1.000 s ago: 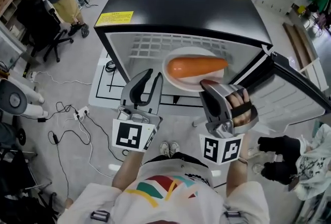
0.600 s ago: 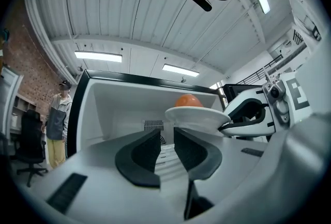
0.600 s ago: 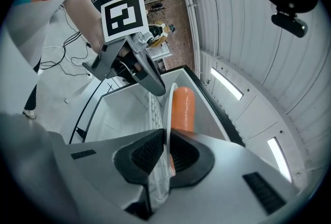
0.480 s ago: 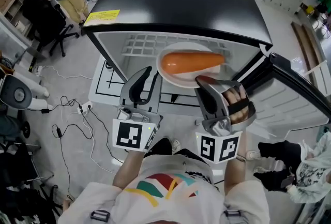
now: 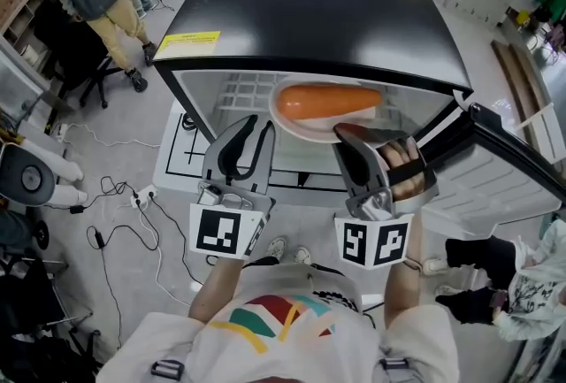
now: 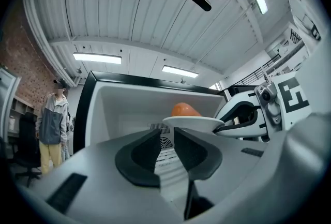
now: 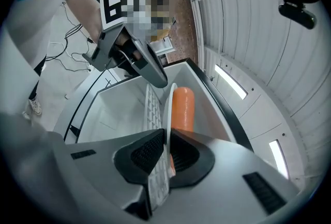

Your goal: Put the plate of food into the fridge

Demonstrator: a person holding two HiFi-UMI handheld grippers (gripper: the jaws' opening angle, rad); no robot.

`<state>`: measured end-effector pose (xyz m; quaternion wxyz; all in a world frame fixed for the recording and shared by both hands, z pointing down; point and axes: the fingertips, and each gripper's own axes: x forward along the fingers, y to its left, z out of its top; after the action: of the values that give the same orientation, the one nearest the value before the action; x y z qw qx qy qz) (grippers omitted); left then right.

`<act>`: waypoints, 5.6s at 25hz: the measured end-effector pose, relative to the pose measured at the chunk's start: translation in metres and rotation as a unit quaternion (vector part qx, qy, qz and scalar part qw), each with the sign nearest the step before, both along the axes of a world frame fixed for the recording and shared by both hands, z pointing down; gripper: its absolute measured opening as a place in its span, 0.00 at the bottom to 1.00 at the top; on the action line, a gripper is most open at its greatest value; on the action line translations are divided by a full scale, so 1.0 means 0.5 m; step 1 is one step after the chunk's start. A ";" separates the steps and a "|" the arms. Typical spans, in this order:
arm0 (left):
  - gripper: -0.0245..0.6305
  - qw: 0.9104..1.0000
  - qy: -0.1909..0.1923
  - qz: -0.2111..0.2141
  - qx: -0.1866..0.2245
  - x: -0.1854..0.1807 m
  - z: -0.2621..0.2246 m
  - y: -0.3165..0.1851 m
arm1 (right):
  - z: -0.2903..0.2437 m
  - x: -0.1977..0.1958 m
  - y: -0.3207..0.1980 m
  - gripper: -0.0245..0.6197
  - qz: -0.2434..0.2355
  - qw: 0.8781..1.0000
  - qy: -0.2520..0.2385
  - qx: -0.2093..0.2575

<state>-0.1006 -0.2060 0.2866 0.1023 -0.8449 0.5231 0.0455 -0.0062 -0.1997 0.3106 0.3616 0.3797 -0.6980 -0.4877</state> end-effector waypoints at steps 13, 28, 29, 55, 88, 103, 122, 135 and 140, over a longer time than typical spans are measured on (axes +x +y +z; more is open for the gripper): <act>0.17 0.999 0.009 0.053 -0.001 -0.019 0.004 -0.052 | 0.019 -0.021 -0.108 0.08 0.040 0.996 0.062 -0.056; 0.17 0.998 0.010 0.055 -0.010 -0.037 0.019 -0.066 | 0.057 -0.040 -0.197 0.09 0.048 0.985 0.108 -0.124; 0.17 0.998 0.011 0.054 -0.010 -0.038 0.018 -0.066 | 0.060 -0.041 -0.200 0.09 0.048 0.984 0.112 -0.127; 0.17 0.997 0.024 0.068 -0.017 -0.025 0.026 -0.076 | 0.075 -0.081 -0.216 0.18 -0.025 0.963 -0.005 -0.269; 0.17 0.995 0.023 0.102 0.000 0.028 -0.004 -0.047 | -0.130 -0.033 -0.051 0.19 -0.113 0.855 -0.487 -0.140; 0.17 0.997 0.027 0.074 0.017 0.021 -0.017 -0.002 | -0.118 0.059 0.040 0.04 -0.008 0.774 -0.628 -0.077; 0.17 0.998 0.013 0.055 0.018 0.022 -0.019 0.009 | -0.068 0.067 0.050 0.04 0.035 0.790 -0.607 -0.086; 0.17 0.998 0.012 0.057 0.015 0.027 -0.015 0.013 | -0.064 0.059 0.050 0.04 0.035 0.803 -0.589 -0.087; 0.17 0.998 0.014 0.055 0.014 0.026 -0.012 0.014 | -0.059 0.055 0.049 0.04 0.037 0.809 -0.580 -0.090</act>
<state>-0.0877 -0.1990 0.2807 0.1044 -0.8702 0.4764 0.0700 0.0212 -0.1752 0.2810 -0.0600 0.5831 -0.8042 -0.0984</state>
